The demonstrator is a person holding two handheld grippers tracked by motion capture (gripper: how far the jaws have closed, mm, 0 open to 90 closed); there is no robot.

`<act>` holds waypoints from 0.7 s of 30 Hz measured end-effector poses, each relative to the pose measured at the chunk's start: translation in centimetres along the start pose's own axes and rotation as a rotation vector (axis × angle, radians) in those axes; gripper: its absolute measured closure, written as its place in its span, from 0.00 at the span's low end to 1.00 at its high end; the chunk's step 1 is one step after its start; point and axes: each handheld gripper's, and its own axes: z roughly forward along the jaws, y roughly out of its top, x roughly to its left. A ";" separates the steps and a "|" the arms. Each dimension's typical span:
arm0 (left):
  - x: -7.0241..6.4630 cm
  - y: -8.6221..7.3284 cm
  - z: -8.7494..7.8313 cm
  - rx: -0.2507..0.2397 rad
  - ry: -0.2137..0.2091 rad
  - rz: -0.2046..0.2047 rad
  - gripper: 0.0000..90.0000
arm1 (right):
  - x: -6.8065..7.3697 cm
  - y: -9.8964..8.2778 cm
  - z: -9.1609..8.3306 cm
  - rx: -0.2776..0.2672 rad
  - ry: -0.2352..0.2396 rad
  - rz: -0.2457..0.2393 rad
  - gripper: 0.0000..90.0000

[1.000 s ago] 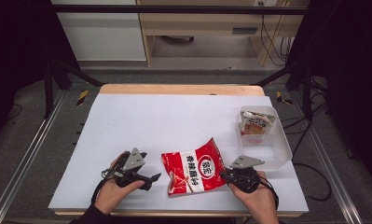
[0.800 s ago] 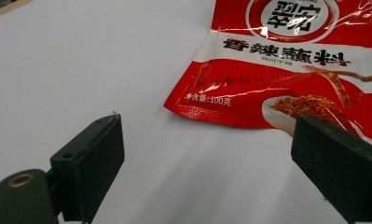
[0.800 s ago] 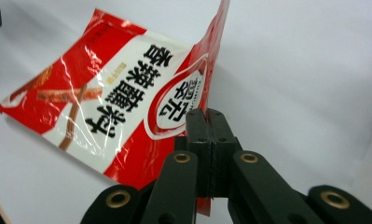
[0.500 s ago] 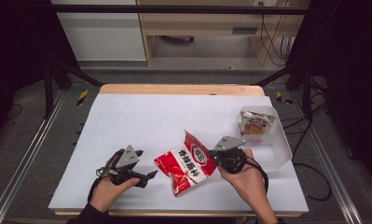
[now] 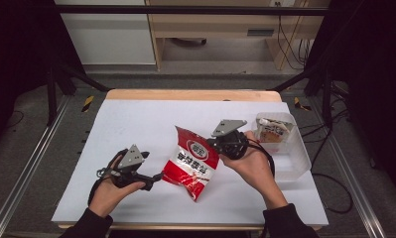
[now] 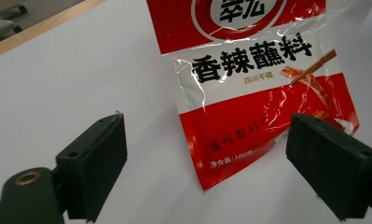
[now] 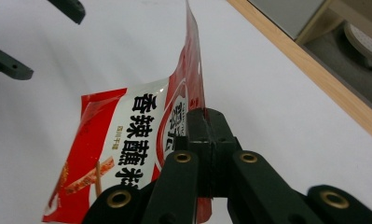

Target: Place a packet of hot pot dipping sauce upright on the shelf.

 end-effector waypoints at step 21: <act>3.3 4.6 -2.7 -0.094 0.065 0.071 0.28 | 1.5 5.6 -0.9 -0.057 0.086 -0.138 1.00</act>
